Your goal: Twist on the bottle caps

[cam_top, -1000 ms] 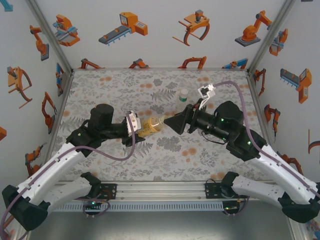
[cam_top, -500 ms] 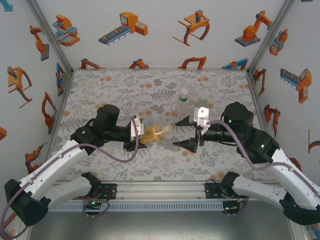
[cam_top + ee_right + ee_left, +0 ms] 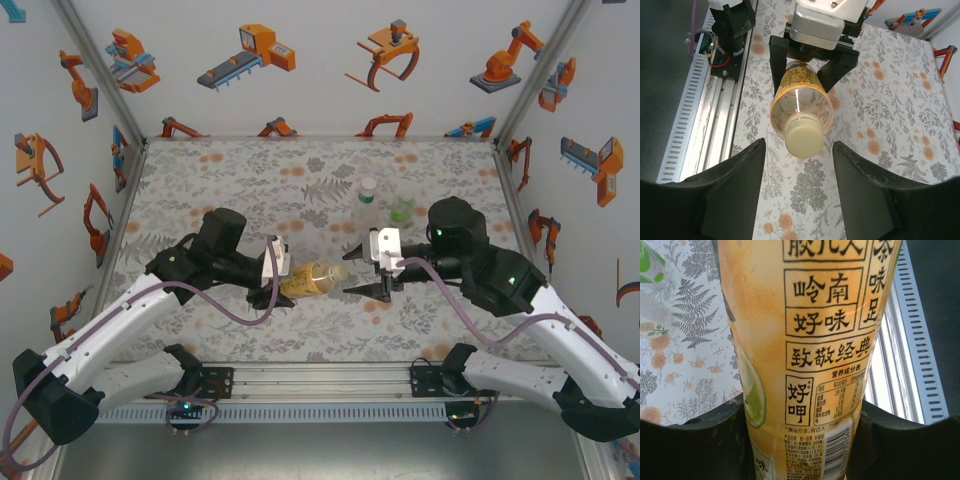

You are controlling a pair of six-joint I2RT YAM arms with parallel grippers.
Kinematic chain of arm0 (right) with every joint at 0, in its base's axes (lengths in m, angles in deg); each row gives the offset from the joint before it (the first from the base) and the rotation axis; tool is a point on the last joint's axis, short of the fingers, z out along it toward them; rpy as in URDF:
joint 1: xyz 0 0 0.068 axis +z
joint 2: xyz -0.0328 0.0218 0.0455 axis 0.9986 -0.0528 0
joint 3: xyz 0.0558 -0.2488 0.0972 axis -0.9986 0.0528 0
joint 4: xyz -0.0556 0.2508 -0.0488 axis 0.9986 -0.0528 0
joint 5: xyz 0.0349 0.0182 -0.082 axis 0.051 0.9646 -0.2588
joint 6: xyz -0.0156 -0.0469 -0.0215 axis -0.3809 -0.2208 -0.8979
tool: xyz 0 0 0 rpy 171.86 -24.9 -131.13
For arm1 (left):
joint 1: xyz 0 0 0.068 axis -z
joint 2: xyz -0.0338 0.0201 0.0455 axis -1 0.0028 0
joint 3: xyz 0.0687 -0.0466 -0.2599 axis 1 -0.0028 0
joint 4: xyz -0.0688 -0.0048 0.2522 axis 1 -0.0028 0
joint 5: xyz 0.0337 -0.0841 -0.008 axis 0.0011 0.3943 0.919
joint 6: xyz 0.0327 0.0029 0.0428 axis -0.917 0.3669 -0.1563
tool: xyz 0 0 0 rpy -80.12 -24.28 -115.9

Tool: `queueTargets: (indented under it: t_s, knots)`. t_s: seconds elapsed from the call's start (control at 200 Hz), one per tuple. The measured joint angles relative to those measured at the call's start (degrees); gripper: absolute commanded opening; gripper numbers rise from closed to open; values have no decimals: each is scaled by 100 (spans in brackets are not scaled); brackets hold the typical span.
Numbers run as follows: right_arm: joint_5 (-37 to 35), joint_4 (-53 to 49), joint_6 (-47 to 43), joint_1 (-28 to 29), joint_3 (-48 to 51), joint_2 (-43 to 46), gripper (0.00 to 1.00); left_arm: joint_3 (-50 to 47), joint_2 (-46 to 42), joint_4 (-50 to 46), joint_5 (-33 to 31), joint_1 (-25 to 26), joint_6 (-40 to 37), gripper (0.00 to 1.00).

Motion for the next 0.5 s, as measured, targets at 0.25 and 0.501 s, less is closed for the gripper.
queueTargets:
  t_s: [0.25,0.501]
  knots:
    - [125,90,-39,0,2,-66,44,11,0,-24,55,0,-7,0]
    - [170,223,-33,0,37,-129,35,37,0,-42,94,0,-7,0]
